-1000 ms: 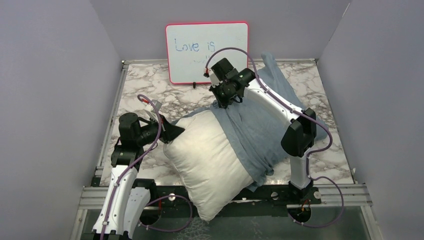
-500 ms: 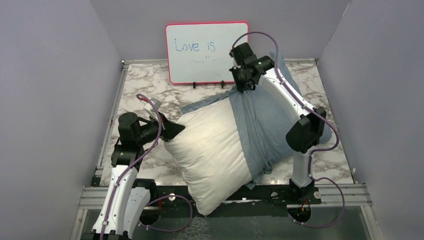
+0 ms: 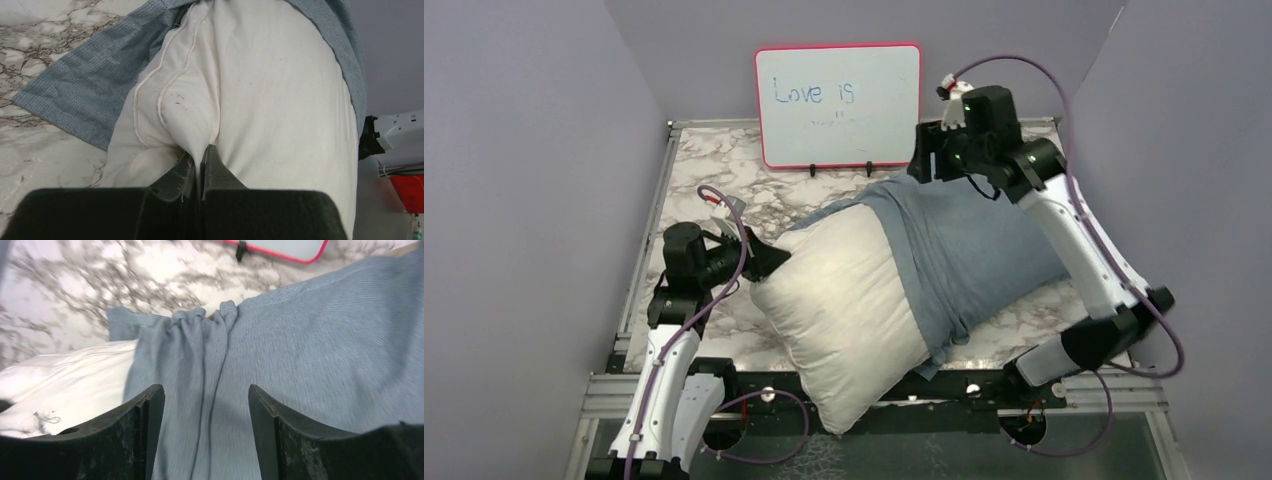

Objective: Remove the pillowcase from the pillow
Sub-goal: Remove the pillow from the pillowcase.

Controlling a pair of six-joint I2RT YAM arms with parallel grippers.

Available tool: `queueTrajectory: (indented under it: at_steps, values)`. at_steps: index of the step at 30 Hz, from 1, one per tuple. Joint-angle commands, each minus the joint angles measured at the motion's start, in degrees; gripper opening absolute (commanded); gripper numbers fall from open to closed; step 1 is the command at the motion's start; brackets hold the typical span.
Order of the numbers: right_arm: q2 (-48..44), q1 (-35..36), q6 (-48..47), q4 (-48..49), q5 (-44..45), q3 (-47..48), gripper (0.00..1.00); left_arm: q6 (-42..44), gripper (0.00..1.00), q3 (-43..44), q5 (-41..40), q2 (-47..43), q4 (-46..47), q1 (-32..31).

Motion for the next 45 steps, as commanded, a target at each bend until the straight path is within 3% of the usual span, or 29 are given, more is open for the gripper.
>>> queueTrajectory:
  at_steps: [1,7,12,13,14,15,17,24,31,38,41,45]
  values:
    - [-12.33,0.02,3.40,4.21,-2.52,-10.52,0.67,-0.17,0.00,4.05,-5.89,2.92,-2.20,0.20]
    - [-28.53,0.02,11.52,7.22,-5.51,-31.55,0.68,-1.05,0.00,18.77,-16.45,15.92,-4.65,0.20]
    - [-37.21,-0.04,21.10,11.55,-13.04,-43.57,0.69,0.43,0.00,39.44,-27.47,33.68,-11.46,0.65]
    - [-38.25,0.00,22.70,12.23,-15.02,-45.43,0.69,0.23,0.15,42.85,-28.72,37.91,-13.08,0.97]
    - [-39.17,-0.01,24.15,12.71,-16.63,-47.01,0.69,0.18,0.46,45.42,-29.14,40.65,-14.55,1.31]
    - [-40.00,-0.04,25.32,12.83,-17.71,-48.39,0.69,0.00,0.69,47.27,-29.47,42.64,-15.87,1.68]
    - [-41.79,0.02,26.54,12.98,-19.07,-50.77,0.69,-0.41,0.96,48.54,-29.93,44.69,-18.23,1.78]
    - [-45.66,-0.02,27.53,13.65,-20.77,-56.79,0.71,-0.55,0.98,40.44,-32.92,34.26,-18.30,3.27]
    - [-45.37,0.04,36.28,26.22,-27.79,-67.87,0.71,-6.15,0.99,27.26,-27.48,19.26,-19.96,3.27]
    - [-44.80,0.09,46.82,41.06,-27.40,-78.43,0.71,-8.71,0.99,27.45,-22.31,12.91,-25.33,2.40]
    - [-40.50,0.29,48.46,47.07,-28.91,-80.46,0.69,-10.45,0.99,26.86,-23.37,13.78,-25.58,-5.53]
    - [-37.87,0.70,49.11,48.17,-25.44,-80.14,0.49,-14.27,0.99,26.92,-32.32,15.72,-25.36,-23.37]
